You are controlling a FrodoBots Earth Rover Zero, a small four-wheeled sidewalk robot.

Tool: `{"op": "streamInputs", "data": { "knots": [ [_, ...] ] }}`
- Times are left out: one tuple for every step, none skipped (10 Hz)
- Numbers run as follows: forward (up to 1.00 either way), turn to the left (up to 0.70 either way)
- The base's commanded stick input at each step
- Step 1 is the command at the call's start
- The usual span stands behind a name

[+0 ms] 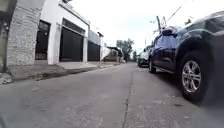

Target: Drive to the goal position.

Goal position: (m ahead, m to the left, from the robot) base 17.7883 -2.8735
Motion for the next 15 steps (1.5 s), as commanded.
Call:
{"op": "streamInputs", "data": {
  "knots": [
    [0.0, -0.7],
    [0.0, -0.68],
    [0.0, -0.52],
    [0.0, -0.64],
    [0.0, 0.3],
    [0.0, 0.06],
    [0.02, 0.0],
    [0.65, 0.0],
    [0.7, 0.0],
    [0.7, 0.0],
    [0.7, 0.0],
    [0.7, 0.0],
    [0.7, 0.0],
    [0.7, 0.0],
    [0.7, 0.15]
  ]
}}
